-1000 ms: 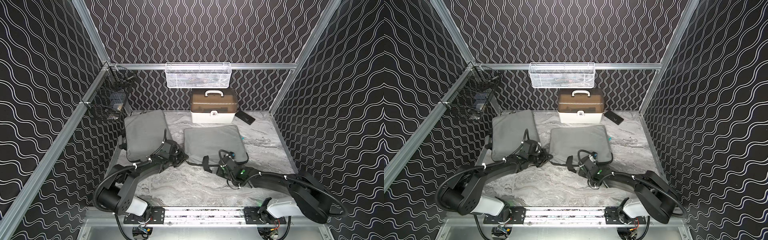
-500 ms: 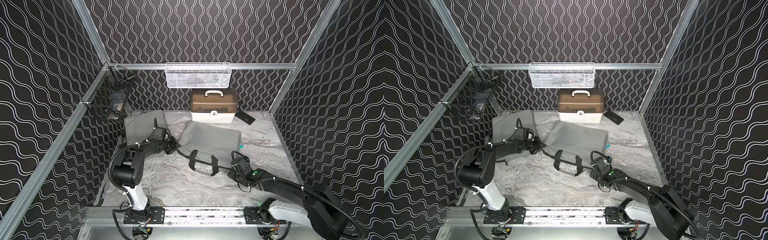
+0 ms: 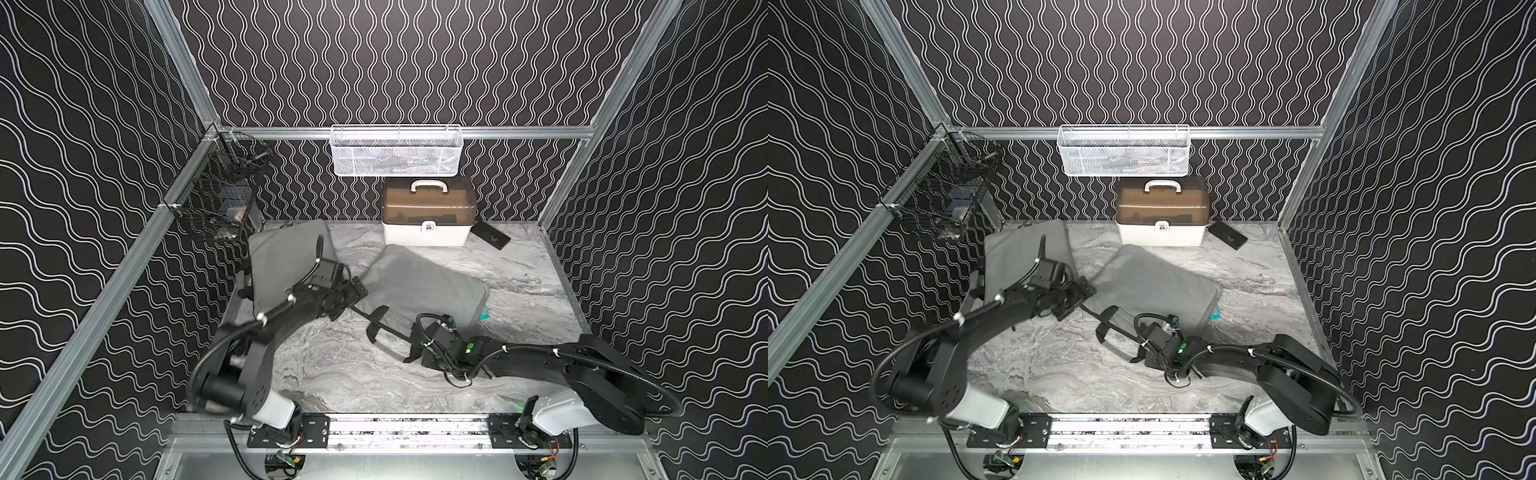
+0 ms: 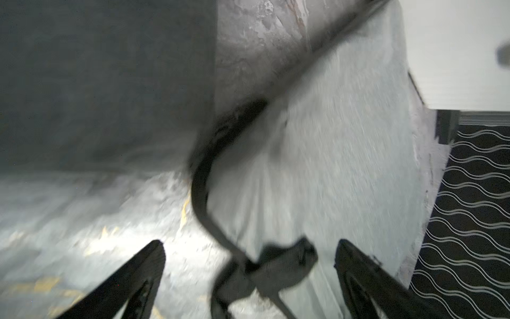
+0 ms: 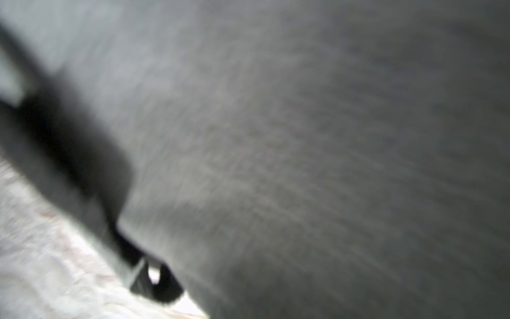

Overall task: Put the mouse into the laptop bag
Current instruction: Zip the zipper on the zippered laptop bag.

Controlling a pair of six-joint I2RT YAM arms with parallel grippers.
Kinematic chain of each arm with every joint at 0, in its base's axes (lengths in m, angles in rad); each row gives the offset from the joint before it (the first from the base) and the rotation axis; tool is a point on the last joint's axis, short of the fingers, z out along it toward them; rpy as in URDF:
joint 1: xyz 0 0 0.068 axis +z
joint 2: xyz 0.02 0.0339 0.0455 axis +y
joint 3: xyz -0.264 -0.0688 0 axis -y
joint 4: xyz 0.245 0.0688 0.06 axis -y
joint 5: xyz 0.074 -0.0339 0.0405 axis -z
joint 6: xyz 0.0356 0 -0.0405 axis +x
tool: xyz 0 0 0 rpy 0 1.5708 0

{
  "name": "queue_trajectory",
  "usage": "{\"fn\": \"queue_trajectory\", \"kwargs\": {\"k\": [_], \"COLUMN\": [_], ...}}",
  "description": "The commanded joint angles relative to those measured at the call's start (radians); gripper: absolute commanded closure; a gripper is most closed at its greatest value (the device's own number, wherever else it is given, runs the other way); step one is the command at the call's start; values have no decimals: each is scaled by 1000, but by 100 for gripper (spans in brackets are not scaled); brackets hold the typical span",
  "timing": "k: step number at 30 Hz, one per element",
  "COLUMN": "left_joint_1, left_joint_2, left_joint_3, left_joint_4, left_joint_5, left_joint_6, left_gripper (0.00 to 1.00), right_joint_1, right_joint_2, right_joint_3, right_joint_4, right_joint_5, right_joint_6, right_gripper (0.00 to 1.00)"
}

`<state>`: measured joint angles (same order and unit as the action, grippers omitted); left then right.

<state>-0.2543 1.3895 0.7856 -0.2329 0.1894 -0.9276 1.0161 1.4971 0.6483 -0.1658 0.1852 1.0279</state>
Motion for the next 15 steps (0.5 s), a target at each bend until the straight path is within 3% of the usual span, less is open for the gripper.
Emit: {"fn": "queue_trajectory", "kwargs": {"k": [1,3,6,11,15], "left_joint_1": [-20,-41,-140,-345,-420], "left_joint_2": [-129,-198,-234,-82,43], "left_joint_3": [-127,-196,-316,-285,-237], "left_joint_4": [22,46,233,408,512], "left_joint_5": [16,25,49,-3,-19], "left_joint_6": [-89,-126,-229,-277,-300], "left_gripper": [1,1,1,2,7], "right_joint_1": [17,25,46,106,115], "right_joint_2": [32,38,26,-51,-99], "right_joint_3": [20,27,27,-12,-55], "right_joint_4": [70,88,114,156,157], "right_joint_5": [-23,-31,-32,-30,-39], "right_joint_6": [-49,-67,-96,-156,-161], "right_gripper": [100,100,100,100,100]}}
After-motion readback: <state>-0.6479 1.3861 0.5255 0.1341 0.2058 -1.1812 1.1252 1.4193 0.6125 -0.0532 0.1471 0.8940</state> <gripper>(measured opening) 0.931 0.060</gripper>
